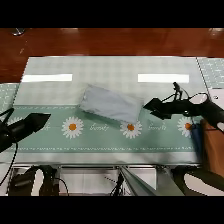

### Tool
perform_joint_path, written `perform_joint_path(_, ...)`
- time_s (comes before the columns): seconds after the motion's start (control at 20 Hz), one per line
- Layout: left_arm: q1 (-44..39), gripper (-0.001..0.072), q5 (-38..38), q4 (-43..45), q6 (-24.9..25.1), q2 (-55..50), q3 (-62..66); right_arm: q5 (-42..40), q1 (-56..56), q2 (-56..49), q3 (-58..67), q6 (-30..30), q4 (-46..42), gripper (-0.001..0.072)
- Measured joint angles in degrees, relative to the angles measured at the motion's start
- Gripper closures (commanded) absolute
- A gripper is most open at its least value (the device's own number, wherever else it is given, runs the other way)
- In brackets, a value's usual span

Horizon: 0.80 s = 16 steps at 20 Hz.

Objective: Fold the shirts.

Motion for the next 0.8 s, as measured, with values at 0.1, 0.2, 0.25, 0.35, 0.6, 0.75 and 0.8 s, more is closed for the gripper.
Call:
perform_joint_path(0.1,0.0,0.0688,0.15,-0.85,0.17,-1.31,0.0,0.59,1.77,-4.94,1.2,-3.23,4.7,0.0093)
perform_joint_path(0.2,0.0,0.0688,0.24,-1.42,0.7,-2.05,0.0,3.1,3.82,-9.68,3.74,-5.6,8.2,0.0094)
perform_joint_path(0.25,0.0,0.0688,0.31,-1.7,0.94,-2.32,0.0,4.79,4.79,-11.78,5.29,-6.38,9.05,0.0163)
perform_joint_path(0.35,0.0,0.0688,0.33,-1.95,1.22,-2.56,0.0,5.97,6.69,-15.54,8.9,-7.52,8.98,0.0684)
perform_joint_path(0.6,0.0,0.0688,0.28,-2.36,1.49,-2.8,0.0,11.1,9.25,-18.91,24.0,-9.81,8.66,0.0684)
perform_joint_path(0.75,0.0,0.0688,0.28,-2.49,1.62,-2.8,0.0,16.13,9.62,-19.04,38.45,-6.14,1.66,0.0684)
perform_joint_path(0.8,0.0,0.0688,0.28,-2.47,1.62,-2.8,0.0,18.05,9.55,-19.02,43.3,-4.52,-1.29,0.0684)
